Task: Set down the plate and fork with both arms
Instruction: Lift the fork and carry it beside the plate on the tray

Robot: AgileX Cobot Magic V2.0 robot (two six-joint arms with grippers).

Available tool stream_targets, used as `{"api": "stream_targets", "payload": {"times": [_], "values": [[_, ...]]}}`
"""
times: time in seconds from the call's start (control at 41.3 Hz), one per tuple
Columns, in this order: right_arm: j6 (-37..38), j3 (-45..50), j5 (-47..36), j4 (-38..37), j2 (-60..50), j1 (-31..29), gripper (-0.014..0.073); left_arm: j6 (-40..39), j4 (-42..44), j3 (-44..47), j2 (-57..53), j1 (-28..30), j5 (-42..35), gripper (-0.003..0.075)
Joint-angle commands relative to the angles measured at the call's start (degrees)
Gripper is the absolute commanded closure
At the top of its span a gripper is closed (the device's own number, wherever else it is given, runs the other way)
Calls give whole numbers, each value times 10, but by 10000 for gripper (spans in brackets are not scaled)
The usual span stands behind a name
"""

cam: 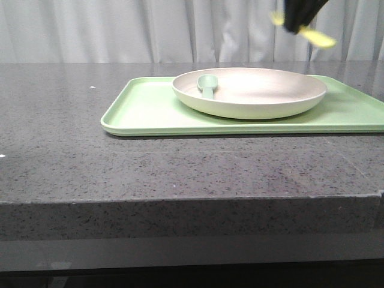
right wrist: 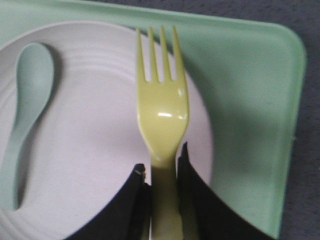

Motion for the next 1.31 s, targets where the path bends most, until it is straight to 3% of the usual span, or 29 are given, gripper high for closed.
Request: {"api": "stream_targets", "payload": {"times": [0.0,0.411,0.653,1.089,1.283], "values": [[-19,-16,50,-13,-50,-31,445,-2,-11,-16,-5,1,-39,236],[-49,66,44,16,-51,-100,445,-2,-11,-16,-5,1,-39,236],[-49,134,-3,33,-44,-104,445,-2,-11,-16,-5,1,-39,236],[-49,138,-30,61,3,-104,436,-2,-11,-16,-5,1,-39,236],[-49,138,-39,61,3,-104,269,-2,-11,-16,-5,1,-39,236]]}}
